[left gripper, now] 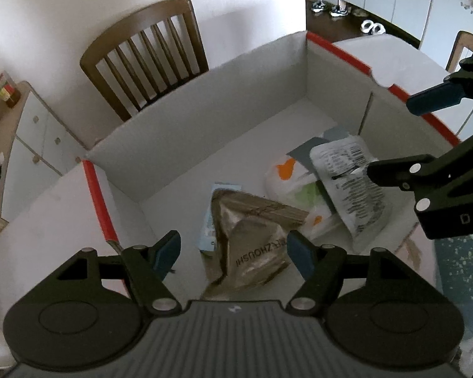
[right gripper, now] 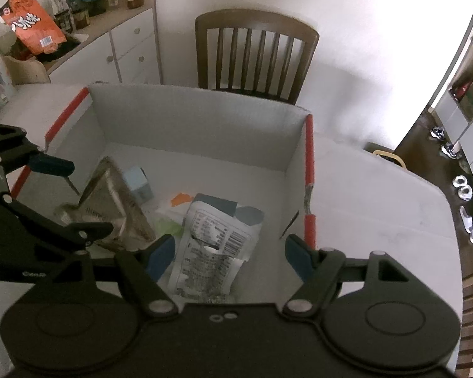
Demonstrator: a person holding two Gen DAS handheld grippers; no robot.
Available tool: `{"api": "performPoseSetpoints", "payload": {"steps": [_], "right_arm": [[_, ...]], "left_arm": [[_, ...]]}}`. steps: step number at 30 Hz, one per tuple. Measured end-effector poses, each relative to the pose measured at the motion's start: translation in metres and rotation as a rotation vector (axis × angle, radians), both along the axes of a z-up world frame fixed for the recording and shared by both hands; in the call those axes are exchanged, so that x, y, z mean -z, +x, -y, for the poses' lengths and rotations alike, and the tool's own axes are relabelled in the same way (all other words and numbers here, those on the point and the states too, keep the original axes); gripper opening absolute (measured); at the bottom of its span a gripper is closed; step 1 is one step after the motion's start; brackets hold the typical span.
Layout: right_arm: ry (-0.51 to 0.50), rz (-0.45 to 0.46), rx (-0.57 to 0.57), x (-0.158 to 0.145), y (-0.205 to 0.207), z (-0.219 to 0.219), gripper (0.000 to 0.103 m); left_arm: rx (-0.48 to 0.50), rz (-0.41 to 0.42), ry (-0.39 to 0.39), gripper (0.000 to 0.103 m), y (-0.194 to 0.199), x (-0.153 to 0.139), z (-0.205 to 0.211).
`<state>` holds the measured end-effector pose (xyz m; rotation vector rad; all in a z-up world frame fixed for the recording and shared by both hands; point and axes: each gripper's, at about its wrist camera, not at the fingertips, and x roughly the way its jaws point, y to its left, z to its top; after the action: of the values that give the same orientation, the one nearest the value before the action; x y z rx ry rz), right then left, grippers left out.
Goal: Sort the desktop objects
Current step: 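Move both tools back from the box over the remaining items on the table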
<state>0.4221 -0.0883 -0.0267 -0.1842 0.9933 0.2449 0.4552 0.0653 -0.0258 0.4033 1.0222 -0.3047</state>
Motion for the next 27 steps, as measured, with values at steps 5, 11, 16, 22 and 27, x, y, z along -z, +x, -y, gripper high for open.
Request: {"api": "performPoseSetpoints", "payload": {"steps": [5, 11, 16, 22, 27], "right_arm": [[0.011, 0.023, 0.001, -0.013, -0.011, 0.002, 0.077], [0.026, 0.042, 0.000, -0.028, -0.026, 0.006, 0.077], [0.032, 0.058, 0.002, -0.040, -0.039, 0.009, 0.077], [0.041, 0.075, -0.002, -0.051, -0.055, 0.012, 0.077], [0.046, 0.084, -0.010, -0.059, -0.070, 0.014, 0.077]], "left_arm": [[0.002, 0.021, 0.001, 0.074, -0.012, -0.015, 0.004], [-0.004, 0.044, 0.006, 0.074, -0.025, -0.029, 0.007], [-0.002, 0.065, 0.012, 0.074, -0.040, -0.041, 0.012], [-0.011, 0.091, 0.008, 0.074, -0.058, -0.055, 0.014], [-0.010, 0.103, 0.011, 0.074, -0.074, -0.063, 0.018]]}}
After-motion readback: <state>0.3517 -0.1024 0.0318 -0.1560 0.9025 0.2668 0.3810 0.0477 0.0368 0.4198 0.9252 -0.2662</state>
